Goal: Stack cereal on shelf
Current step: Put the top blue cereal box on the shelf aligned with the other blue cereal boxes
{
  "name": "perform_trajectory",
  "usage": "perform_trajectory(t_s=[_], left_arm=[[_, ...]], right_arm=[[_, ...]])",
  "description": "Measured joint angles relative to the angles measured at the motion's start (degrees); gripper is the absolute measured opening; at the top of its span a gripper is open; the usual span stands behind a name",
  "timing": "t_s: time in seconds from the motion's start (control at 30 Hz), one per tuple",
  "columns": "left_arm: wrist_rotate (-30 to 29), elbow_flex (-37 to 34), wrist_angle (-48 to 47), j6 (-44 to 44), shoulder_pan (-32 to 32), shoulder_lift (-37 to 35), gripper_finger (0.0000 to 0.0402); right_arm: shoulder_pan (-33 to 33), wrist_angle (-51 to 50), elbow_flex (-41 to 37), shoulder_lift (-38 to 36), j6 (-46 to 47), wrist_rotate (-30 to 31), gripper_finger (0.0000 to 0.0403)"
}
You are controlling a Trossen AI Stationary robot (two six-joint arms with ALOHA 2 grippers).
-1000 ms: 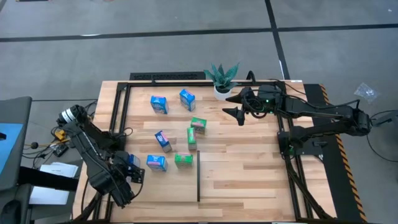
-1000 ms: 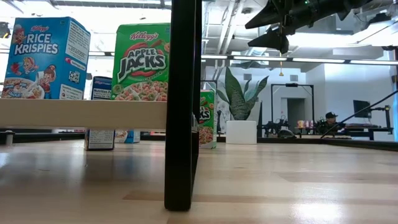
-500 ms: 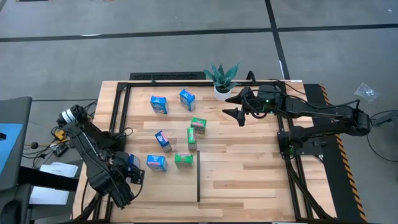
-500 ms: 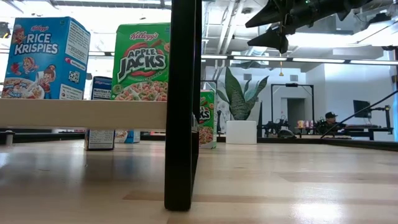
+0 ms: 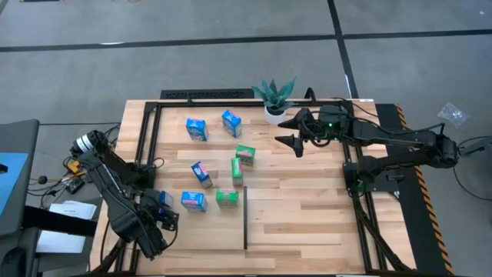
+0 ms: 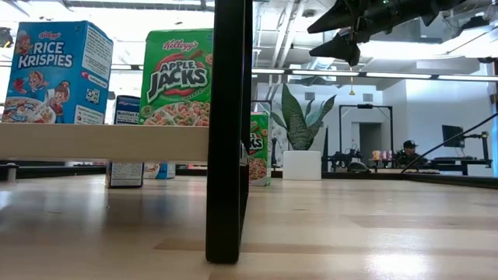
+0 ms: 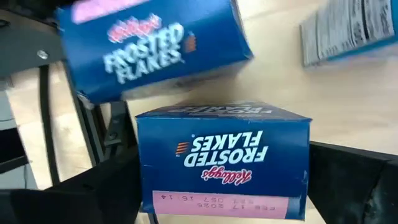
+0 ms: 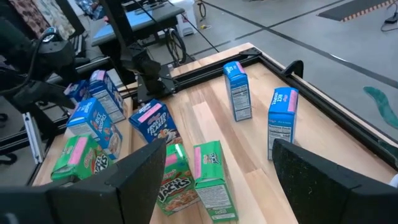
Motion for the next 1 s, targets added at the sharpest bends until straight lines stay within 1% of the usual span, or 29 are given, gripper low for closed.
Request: perform_trajectory(t_s=[0.1,0.2,0.37,0.7,1.0], left_arm=[[2.2,0.0,-0.1,0.0,0.2,0.0,0.0377],[2.6,0.0,0.3,0.1,0.3,0.0,0.0396],[0.8,0.0,1.7,0.1,0.3,0.0,0.0394],[1.3,0.8,1.8,0.9,0.4,0.0,0.0397],[6.3,0.8,3.6,2.4,0.4,0.0,0.0397]], right_arm=[[0.0,0.0,0.0,0.0,0.0,0.0,0.0317],[0.0,0.0,0.0,0.0,0.0,0.0,0.0317],[0.0,0.0,0.0,0.0,0.0,0.0,0.0317],[0.0,0.0,0.0,0.0,-0.1,-0.1,0.0317],[0.0,0.0,0.0,0.0,-0.5,-0.1,0.0317]])
